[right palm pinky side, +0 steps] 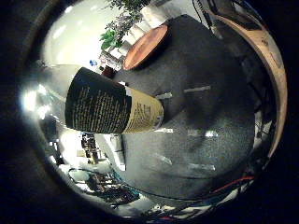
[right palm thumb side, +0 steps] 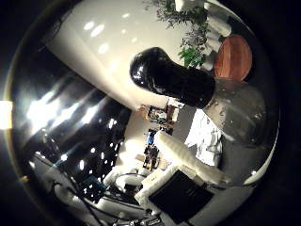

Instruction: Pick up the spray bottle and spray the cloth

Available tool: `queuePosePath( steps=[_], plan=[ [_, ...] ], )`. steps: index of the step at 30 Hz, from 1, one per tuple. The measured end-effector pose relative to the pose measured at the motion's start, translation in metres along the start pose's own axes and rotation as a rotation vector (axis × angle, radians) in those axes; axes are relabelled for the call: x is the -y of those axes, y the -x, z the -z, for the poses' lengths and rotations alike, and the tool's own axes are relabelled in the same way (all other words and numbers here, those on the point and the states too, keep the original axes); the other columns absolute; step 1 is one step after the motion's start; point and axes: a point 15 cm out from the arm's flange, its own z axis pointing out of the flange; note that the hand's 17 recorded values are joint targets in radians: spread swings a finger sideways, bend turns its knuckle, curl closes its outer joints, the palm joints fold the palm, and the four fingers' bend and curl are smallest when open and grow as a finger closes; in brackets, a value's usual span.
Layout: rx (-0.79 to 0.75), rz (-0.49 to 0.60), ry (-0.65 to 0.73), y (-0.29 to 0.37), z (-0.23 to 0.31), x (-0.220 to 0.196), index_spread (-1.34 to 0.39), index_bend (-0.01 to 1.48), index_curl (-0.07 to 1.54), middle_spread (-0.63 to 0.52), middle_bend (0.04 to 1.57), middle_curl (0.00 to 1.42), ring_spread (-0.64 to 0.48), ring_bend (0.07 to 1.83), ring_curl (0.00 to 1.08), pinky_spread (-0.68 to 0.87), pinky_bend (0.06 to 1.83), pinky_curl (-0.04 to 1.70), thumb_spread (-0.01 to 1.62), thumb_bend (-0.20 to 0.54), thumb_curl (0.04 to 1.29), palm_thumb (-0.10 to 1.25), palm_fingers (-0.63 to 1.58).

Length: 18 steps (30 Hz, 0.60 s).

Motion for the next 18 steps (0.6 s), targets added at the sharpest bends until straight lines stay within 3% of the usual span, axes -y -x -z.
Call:
queuePosePath(
  steps=[18],
  plan=[
    [0.055,0.000,0.049,0.006,-0.042,0.001,-0.33,0.16,0.29,0.01,0.20,0.34,-0.03,0.40,0.24,0.31,0.43,0.30,1.03,-0.024,0.29,0.57,0.24]
  ],
)
